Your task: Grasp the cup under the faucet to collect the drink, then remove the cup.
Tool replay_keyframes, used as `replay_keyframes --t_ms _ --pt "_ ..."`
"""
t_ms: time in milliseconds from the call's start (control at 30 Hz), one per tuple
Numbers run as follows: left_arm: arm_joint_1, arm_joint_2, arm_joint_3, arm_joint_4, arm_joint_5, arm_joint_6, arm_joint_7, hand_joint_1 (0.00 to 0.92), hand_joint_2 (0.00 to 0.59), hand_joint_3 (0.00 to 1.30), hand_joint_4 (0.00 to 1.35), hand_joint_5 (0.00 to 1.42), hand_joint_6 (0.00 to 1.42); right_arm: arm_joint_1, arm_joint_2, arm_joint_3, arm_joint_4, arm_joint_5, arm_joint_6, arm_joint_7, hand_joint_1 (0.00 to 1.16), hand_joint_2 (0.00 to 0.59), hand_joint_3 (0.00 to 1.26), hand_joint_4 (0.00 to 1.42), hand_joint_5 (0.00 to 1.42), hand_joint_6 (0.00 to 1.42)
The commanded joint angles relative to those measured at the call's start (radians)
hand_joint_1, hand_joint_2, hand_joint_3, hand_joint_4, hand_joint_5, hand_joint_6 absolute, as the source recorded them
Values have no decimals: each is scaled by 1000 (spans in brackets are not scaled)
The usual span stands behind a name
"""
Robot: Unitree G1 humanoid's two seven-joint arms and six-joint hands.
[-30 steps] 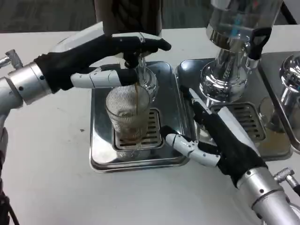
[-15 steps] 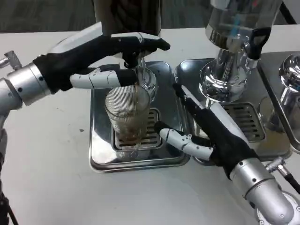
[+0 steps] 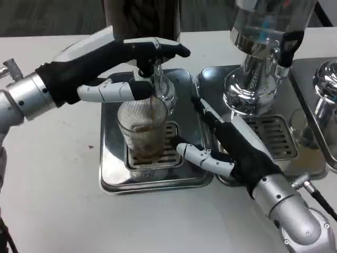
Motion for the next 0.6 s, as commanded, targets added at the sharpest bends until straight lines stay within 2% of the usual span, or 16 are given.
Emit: replay_keyframes --t_ms 33,600 --pt "21 9 -18 -8 18 -12 -7 0 55 241 156 164 169 -25 9 -7 21 12 -7 -13 503 249 0 0 0 0" --pt "24 24 -42 -18 48 -44 35 0 56 249 157 164 169 -59 17 -18 52 24 -7 -21 503 254 0 0 0 0"
